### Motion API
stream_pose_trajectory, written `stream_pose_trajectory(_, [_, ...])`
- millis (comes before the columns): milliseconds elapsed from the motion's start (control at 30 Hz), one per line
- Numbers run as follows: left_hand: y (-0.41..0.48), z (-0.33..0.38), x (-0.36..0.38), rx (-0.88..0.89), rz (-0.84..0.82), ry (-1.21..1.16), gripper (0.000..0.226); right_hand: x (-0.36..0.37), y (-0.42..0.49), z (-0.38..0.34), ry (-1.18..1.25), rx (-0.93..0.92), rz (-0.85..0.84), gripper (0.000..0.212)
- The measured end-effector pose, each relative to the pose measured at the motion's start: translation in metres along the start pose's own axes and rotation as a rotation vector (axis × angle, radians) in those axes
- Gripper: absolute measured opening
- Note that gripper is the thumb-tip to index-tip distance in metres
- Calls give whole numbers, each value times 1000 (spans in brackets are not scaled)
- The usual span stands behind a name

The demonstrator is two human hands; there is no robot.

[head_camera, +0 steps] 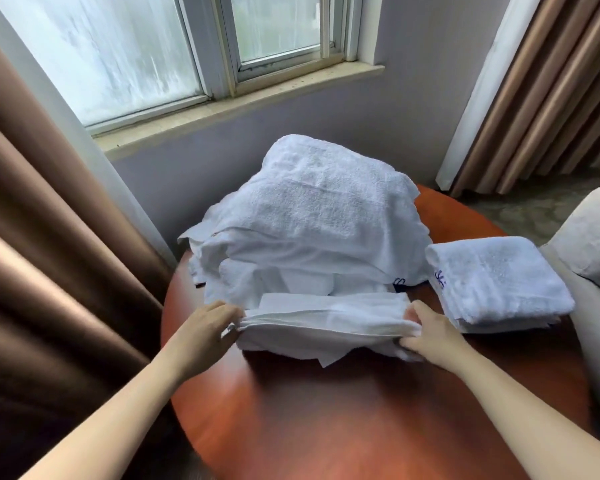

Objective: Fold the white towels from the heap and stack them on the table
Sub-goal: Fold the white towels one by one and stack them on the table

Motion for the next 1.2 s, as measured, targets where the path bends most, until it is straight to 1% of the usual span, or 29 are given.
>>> stream_pose_trajectory(100, [-15, 13, 15, 126, -90, 114, 11, 16, -5, 13, -38, 6, -149, 29])
stream_pose_trajectory(167, [-24, 16, 29, 165, -152, 166, 12, 27, -9, 20, -54, -1, -217, 28])
stream_pose_trajectory(300, [-36, 15, 50, 142, -178, 180, 13, 41, -16, 26, -145, -40, -352, 31])
stream_pose_trajectory(433, [-43, 15, 59, 111, -146, 199, 16, 45, -20, 35, -165, -50, -377, 29])
stream_pose_trajectory(533, [-46, 14, 62, 70, -134, 183, 13, 38, -26, 40, -79, -20, -289, 31])
stream_pose_trajectory(633, [-46, 17, 63, 21, -129, 166, 13, 27, -32, 42, 26, 2, -120, 29])
stream_pose_trajectory(767, [-42, 32, 59, -19, -92, 135, 10, 10, -38, 34, -19, 50, 190, 21])
stream_pose_trajectory(833, [-38, 39, 55, -41, -62, 124, 9, 3, -39, 28, -78, 58, 277, 17])
stream_pose_trajectory(900, [-35, 46, 48, -69, -14, 120, 10, -3, -38, 25, -106, 85, 317, 14])
stream_pose_trajectory(967, [-30, 53, 35, -109, 56, 86, 12, -5, -33, 28, -85, 116, 286, 12])
stream_pose_trajectory(1067, [-20, 65, 15, -173, 165, 16, 16, -13, -26, 33, 63, 147, 238, 9])
stream_pose_trajectory(1133, [-15, 69, 5, -210, 216, 1, 17, -26, -21, 32, 195, 126, 274, 14])
stream_pose_trajectory(1200, [-11, 71, -4, -258, 247, 8, 16, -43, -18, 32, 272, 150, 290, 14])
Point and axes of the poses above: each hand's wrist, its own y-axis towards the middle knuckle, its own x-axis out of the palm, z = x × y, the point moved 5 cm from there along y, towards the middle knuckle, and after that the axes turned 9 degrees about -z, right-handed, at the moved point
